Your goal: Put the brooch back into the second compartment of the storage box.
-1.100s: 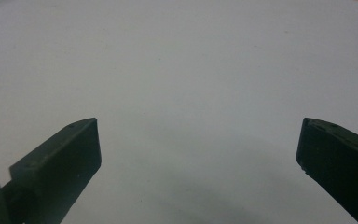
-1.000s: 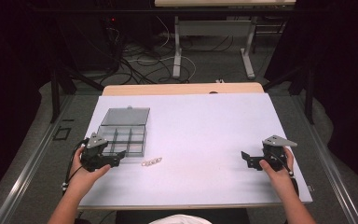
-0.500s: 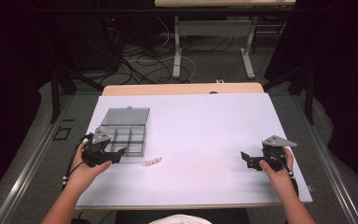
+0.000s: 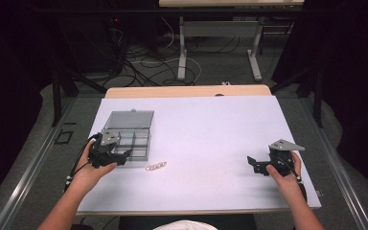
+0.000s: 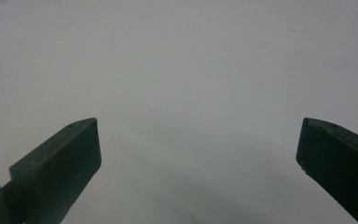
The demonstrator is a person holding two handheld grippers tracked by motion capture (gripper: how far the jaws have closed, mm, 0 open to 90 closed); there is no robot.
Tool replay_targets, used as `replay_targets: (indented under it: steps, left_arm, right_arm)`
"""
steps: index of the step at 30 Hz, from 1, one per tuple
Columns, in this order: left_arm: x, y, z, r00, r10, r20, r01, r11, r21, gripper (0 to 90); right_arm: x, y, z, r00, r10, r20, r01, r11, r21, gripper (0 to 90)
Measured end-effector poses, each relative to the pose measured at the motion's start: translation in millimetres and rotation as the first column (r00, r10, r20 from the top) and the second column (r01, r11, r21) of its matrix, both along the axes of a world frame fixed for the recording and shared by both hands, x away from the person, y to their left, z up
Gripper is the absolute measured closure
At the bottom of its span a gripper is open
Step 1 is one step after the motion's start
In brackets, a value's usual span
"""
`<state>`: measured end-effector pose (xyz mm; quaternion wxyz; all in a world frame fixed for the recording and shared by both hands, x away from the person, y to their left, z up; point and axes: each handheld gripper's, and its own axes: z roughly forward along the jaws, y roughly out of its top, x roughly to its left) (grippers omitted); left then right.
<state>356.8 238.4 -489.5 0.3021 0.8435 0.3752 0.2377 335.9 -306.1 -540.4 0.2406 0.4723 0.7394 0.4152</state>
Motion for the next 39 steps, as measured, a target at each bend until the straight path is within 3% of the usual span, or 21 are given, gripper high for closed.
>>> replay_targets:
  steps: [6,17,27,33,39]
  left_arm:
    - [1.9,-2.4,4.6,0.9995,-0.031,-0.012,0.031,0.9983,0.050,33.0]
    - [8.1,-14.1,5.2,0.9972,-0.065,-0.037,0.068,0.9950,0.073,33.8]
    - [10.9,-27.7,4.2,0.9890,-0.105,-0.104,0.110,0.9929,0.044,38.4]
    - [12.9,-33.1,3.7,0.9853,-0.126,-0.116,0.130,0.9911,0.027,42.5]
    - [14.2,-38.3,4.6,0.9777,-0.153,-0.144,0.161,0.9857,0.048,43.8]
  right_arm:
    - [0.2,0.1,-0.6,1.0000,0.001,-0.004,-0.001,1.000,0.000,0.0]
    - [0.1,2.2,-1.3,0.9999,0.007,-0.013,-0.007,1.000,0.002,0.0]
    - [0.1,2.8,-1.7,0.9998,0.007,-0.017,-0.007,1.000,0.007,0.0]
    - [0.4,3.0,-2.1,0.9998,0.010,-0.015,-0.010,1.000,0.000,0.0]
    - [0.7,2.3,-2.4,0.9998,0.013,-0.017,-0.013,1.000,-0.005,0.0]
